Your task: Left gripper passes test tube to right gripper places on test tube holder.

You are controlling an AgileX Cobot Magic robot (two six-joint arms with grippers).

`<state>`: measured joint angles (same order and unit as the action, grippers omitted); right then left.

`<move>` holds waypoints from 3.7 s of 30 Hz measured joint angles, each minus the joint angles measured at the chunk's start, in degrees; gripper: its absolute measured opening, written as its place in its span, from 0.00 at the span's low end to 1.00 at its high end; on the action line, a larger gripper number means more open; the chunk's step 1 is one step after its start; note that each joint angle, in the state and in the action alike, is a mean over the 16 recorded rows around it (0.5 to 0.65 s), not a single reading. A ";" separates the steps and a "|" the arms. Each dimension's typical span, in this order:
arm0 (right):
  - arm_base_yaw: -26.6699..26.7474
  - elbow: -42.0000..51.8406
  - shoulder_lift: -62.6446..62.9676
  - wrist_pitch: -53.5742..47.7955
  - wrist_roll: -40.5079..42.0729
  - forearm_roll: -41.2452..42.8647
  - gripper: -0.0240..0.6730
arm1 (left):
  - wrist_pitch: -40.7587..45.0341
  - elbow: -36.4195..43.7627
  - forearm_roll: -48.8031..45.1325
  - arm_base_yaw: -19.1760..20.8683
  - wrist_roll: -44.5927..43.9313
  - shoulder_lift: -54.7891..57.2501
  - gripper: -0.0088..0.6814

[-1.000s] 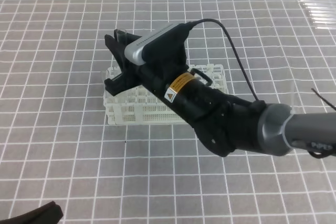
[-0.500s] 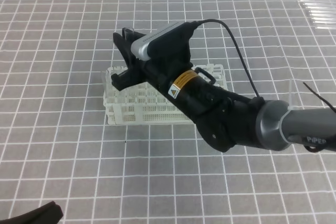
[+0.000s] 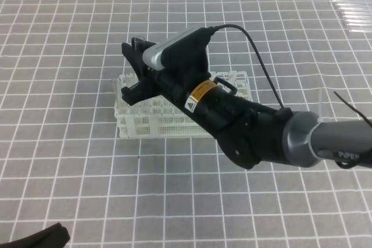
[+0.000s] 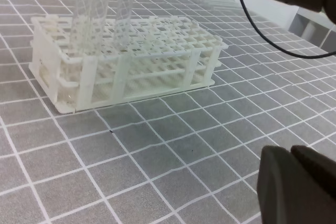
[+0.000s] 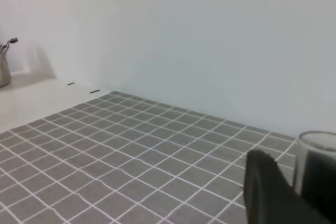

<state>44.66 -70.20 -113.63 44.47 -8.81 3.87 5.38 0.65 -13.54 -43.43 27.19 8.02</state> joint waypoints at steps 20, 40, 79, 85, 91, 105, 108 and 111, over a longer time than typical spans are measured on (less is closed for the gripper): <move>-0.56 0.00 -0.81 3.29 0.21 -0.77 0.16 | -0.05 0.00 0.00 0.00 -0.01 -0.03 0.01; -0.73 -1.02 -2.21 2.98 0.14 -0.30 0.16 | 0.10 -0.13 0.01 0.01 0.01 -0.08 0.01; -0.73 -1.21 -2.27 -1.13 0.00 0.63 0.38 | 0.10 -0.18 0.01 0.01 0.01 -0.10 0.01; -0.73 -0.48 1.20 -5.42 0.06 1.17 0.46 | 0.05 -0.13 0.01 0.01 0.01 -0.08 0.01; -0.73 2.16 9.87 -13.83 0.15 2.07 0.42 | 0.14 -0.22 0.02 0.01 0.02 -0.13 0.01; -0.73 18.09 44.21 -38.04 0.14 3.02 0.07 | 0.10 -0.09 0.01 0.01 0.01 -0.08 0.01; -0.73 22.53 51.57 -42.63 0.12 3.02 0.03 | 0.10 -0.09 0.01 0.01 0.01 -0.08 0.01; -0.73 26.78 58.08 -47.12 0.09 3.02 0.02 | 0.14 -0.13 0.01 0.01 0.02 -0.08 0.01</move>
<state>43.94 -43.41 -55.55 -2.65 -8.71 6.89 5.53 0.52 -13.53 -43.42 27.21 7.94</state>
